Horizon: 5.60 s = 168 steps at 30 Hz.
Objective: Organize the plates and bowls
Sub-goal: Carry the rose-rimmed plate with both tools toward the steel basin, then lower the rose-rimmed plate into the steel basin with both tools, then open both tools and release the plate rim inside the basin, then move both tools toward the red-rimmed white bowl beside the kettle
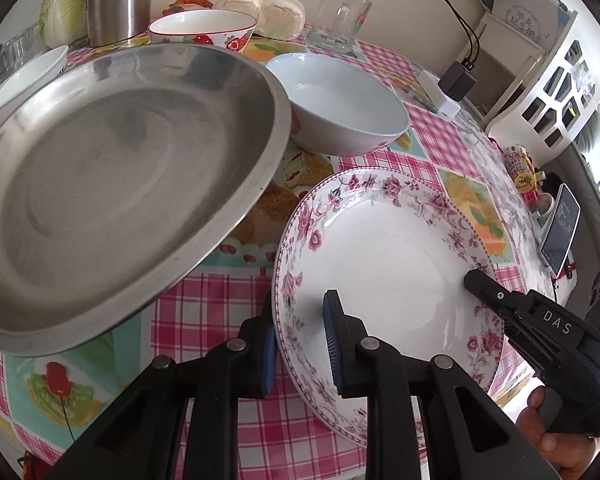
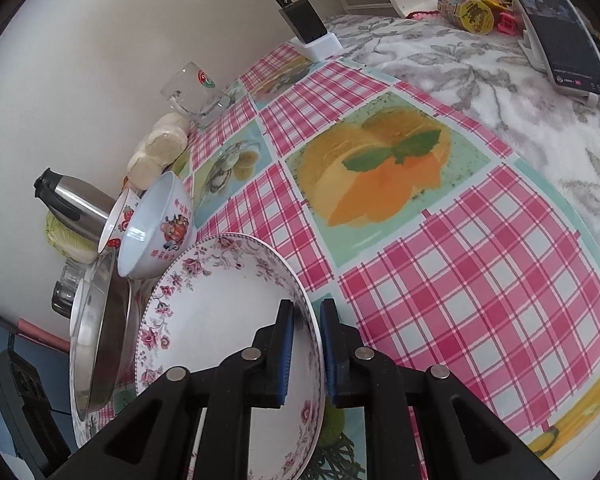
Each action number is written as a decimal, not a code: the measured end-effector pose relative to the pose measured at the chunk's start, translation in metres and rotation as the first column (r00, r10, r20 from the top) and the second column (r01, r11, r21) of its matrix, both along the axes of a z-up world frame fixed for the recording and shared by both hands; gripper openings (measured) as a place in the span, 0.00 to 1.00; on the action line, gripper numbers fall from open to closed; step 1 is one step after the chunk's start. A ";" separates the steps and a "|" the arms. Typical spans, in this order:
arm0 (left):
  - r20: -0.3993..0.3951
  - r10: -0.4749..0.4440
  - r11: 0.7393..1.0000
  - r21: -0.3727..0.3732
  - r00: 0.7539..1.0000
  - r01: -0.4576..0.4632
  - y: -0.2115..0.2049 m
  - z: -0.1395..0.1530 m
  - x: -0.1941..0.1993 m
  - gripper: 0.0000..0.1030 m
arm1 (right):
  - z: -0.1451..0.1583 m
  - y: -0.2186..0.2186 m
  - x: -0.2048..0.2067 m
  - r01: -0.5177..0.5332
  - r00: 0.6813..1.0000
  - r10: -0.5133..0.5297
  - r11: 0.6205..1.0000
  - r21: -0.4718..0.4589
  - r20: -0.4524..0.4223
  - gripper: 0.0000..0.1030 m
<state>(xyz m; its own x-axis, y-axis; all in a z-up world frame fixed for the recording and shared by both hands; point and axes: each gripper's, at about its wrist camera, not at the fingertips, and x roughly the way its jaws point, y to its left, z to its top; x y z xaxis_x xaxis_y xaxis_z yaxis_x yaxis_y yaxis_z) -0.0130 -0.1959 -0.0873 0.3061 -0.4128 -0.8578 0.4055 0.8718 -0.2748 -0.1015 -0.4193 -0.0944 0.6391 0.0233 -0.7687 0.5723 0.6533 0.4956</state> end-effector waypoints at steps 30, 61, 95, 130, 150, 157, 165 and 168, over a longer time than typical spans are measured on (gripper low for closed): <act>0.182 -0.005 0.977 -0.208 0.983 0.043 0.012 0.090 -0.001 0.20 | 0.097 0.012 -0.023 0.024 0.978 0.008 0.988 -0.153 0.208 0.14; 0.135 0.304 0.920 -0.298 0.943 -0.254 0.154 0.087 0.087 0.20 | 0.097 0.140 0.092 -0.163 0.961 0.191 0.975 -0.152 0.200 0.14; 0.049 0.367 0.918 -0.181 0.929 -0.353 0.169 0.027 0.124 0.20 | 0.049 0.167 0.146 -0.248 0.966 0.258 0.950 -0.192 0.027 0.14; 0.097 0.337 0.939 -0.102 0.937 -0.327 0.161 0.037 0.123 0.53 | 0.067 0.168 0.141 -0.240 0.956 0.270 0.944 -0.227 0.111 0.50; 0.074 0.427 0.900 0.061 0.901 -0.431 0.173 0.057 0.114 0.85 | 0.096 0.160 0.132 -0.246 0.969 0.229 0.892 -0.379 -0.092 0.98; 0.114 0.478 0.868 0.094 0.871 -0.488 0.182 0.059 0.111 1.00 | 0.098 0.157 0.129 -0.244 0.970 0.217 0.887 -0.392 -0.114 1.00; 0.141 0.454 0.875 0.118 0.880 -0.470 0.174 0.062 0.112 1.00 | 0.101 0.152 0.126 -0.227 0.974 0.204 0.890 -0.396 -0.100 1.00; 0.156 0.447 0.880 0.099 0.881 -0.464 0.170 0.064 0.113 1.00 | 0.101 0.148 0.124 -0.205 0.979 0.189 0.895 -0.396 -0.080 1.00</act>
<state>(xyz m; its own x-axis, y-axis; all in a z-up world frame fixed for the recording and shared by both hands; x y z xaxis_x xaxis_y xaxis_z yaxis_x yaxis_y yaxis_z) 0.0997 -0.0259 -0.0237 0.5413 -0.0890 -0.8361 -0.0220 0.9925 -0.1199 0.0224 -0.2710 0.0067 0.6228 -0.1689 -0.7640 0.4248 0.8930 0.1489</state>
